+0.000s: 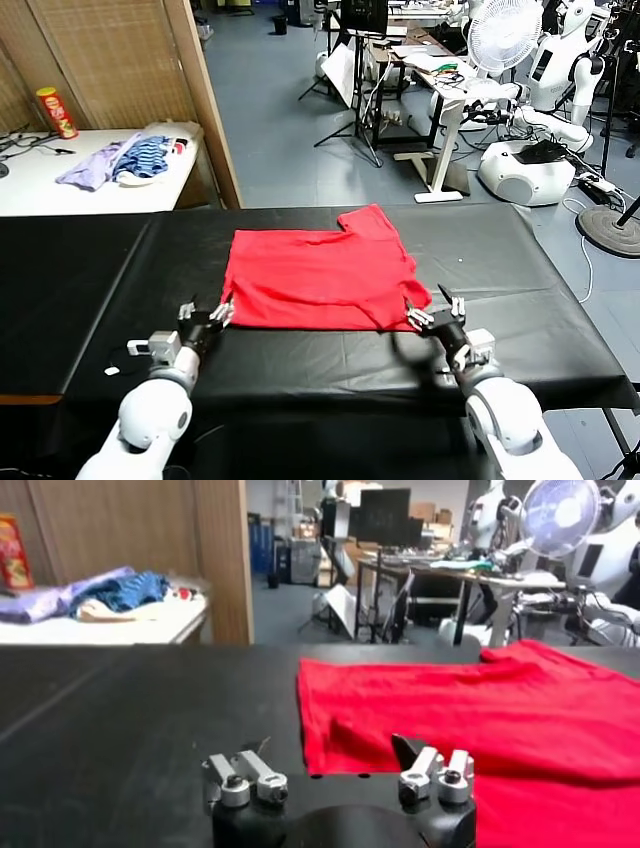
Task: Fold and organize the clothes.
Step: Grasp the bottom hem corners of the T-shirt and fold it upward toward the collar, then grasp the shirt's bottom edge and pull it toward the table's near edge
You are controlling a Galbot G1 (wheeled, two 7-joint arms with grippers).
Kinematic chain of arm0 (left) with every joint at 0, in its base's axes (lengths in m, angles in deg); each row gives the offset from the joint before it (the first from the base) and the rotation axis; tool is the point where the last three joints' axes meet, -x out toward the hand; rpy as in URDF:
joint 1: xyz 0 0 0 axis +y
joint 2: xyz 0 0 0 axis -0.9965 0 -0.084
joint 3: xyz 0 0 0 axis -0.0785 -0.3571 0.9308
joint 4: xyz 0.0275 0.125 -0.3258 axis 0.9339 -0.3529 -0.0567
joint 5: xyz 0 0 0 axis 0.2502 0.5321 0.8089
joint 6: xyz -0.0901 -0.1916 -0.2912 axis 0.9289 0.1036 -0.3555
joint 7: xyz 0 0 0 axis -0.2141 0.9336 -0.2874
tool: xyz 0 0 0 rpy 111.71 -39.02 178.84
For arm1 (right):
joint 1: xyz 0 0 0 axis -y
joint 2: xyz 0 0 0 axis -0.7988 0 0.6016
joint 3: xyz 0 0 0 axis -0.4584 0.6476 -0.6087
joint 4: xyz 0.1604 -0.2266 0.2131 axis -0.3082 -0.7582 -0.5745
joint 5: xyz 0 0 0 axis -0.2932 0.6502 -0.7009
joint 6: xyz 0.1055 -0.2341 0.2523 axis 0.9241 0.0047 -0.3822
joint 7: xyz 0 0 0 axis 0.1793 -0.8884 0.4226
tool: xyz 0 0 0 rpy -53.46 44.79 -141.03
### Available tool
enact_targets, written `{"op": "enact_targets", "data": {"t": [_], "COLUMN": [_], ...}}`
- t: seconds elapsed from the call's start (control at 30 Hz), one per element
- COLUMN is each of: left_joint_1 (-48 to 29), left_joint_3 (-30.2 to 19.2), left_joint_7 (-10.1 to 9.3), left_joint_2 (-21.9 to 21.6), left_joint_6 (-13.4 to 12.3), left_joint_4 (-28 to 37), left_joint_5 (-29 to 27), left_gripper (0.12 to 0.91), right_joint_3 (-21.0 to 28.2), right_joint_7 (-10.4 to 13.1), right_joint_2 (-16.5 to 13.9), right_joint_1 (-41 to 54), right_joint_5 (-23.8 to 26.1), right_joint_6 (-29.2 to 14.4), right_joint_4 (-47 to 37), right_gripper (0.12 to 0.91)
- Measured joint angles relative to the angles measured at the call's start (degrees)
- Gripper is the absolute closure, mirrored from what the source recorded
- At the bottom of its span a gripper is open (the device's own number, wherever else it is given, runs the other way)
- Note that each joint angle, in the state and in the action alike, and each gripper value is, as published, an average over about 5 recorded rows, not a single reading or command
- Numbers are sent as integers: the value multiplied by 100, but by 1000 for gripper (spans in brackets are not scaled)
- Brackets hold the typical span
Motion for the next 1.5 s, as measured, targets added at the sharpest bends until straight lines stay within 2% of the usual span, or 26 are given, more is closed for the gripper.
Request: {"op": "enact_targets", "data": {"t": [0.17, 0.27, 0.37, 0.43, 0.53, 0.63, 0.7, 0.87, 1.07, 1.13, 1.27, 1.33, 1.5], "left_joint_1": [41, 63, 105, 144, 210, 305, 408, 862, 1510, 1705, 2034, 2170, 2504], "left_joint_3": [10, 16, 23, 27, 47, 99, 153, 334, 549, 612, 736, 792, 892], "left_joint_7": [21, 47, 113, 138, 88, -42, -145, -282, -395, -436, -603, -698, -934], "left_joint_2": [33, 59, 79, 91, 116, 150, 165, 146, 190, 188, 172, 164, 181], "left_joint_6": [66, 84, 62, 41, 3, -7, 11, 7, 23, 79, 267, 342, 578], "left_joint_4": [93, 139, 147, 125, 70, -19, -119, -511, -1000, -1140, -1386, -1502, -1839], "left_joint_5": [223, 283, 287, 280, 212, 96, 3, -341, -466, -473, -364, -301, -284], "left_gripper": [233, 282, 420, 537, 705, 853, 895, 901, 901, 901, 875, 803, 554], "right_joint_3": [66, 89, 96, 99, 96, 86, 74, 32, -2, -14, -54, -86, -214], "right_joint_7": [-12, 0, 44, 110, 215, 273, 292, 275, 125, 78, 31, 37, 107], "right_joint_2": [35, 48, 33, 4, -63, -165, -255, -450, -592, -626, -711, -755, -812], "right_joint_1": [-4, 7, 21, 16, -34, -147, -264, -605, -898, -977, -1143, -1229, -1351], "right_joint_5": [93, 110, 97, 52, -130, -379, -494, -644, -652, -651, -657, -689, -960], "right_joint_6": [-11, -15, 9, 40, 131, 296, 443, 762, 850, 871, 921, 950, 995], "right_joint_4": [-93, -101, -72, -28, 81, 251, 385, 663, 874, 945, 1145, 1272, 1614], "right_gripper": [563, 714, 853, 894, 902, 902, 902, 902, 901, 876, 707, 590, 322]}}
